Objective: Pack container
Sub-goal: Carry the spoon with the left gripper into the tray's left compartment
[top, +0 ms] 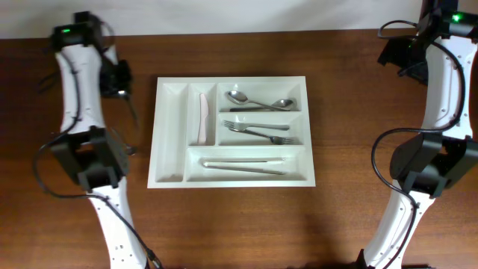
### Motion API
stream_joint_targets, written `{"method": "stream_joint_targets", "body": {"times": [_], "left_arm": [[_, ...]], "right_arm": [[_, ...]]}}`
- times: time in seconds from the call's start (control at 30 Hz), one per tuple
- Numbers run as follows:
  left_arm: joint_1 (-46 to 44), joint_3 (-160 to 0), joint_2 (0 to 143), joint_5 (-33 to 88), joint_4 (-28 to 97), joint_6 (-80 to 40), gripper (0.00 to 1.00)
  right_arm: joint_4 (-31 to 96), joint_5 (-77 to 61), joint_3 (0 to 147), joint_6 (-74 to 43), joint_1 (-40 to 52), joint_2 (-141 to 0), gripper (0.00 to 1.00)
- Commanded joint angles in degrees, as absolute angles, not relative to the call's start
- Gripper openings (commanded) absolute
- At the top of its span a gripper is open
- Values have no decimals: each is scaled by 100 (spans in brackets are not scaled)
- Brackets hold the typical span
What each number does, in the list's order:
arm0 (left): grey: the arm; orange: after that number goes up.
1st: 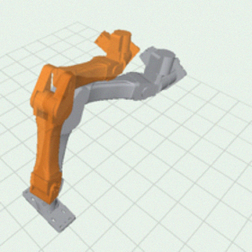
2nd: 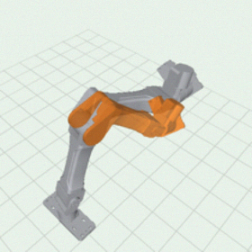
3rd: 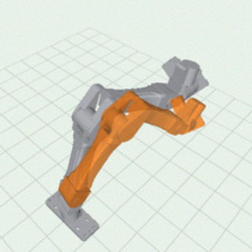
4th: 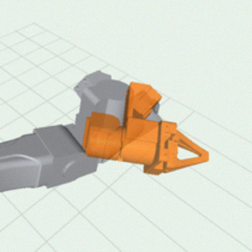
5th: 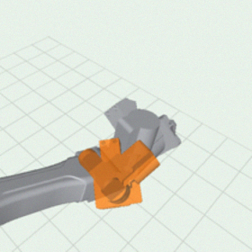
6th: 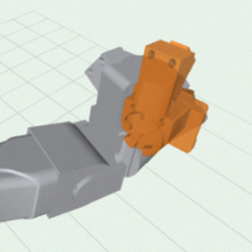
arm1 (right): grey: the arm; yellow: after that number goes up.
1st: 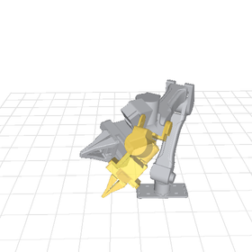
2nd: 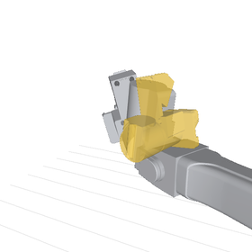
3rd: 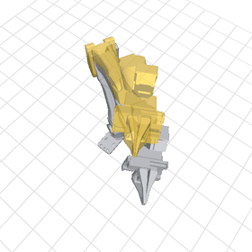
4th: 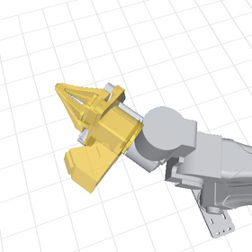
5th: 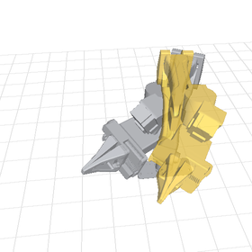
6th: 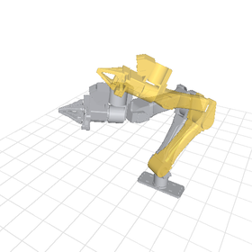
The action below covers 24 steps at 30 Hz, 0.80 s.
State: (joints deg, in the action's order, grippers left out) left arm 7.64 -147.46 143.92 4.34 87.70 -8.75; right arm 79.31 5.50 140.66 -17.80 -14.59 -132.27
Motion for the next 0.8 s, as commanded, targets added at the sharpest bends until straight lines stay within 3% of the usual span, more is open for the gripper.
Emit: {"method": "stream_joint_targets", "body": {"times": [0.0,0.3,0.77], "left_arm": [[336,-14844,14355,438,8825,-21,2],[-290,-14842,14357,-69,8927,117,2],[-362,-14713,14387,126,8917,67,2]], "right_arm": [[7929,563,14066,-1809,-1428,-13080,99],[7929,563,14066,-1809,-1428,-13080,99],[7929,563,14066,-1811,-1428,-13080,99]]}}
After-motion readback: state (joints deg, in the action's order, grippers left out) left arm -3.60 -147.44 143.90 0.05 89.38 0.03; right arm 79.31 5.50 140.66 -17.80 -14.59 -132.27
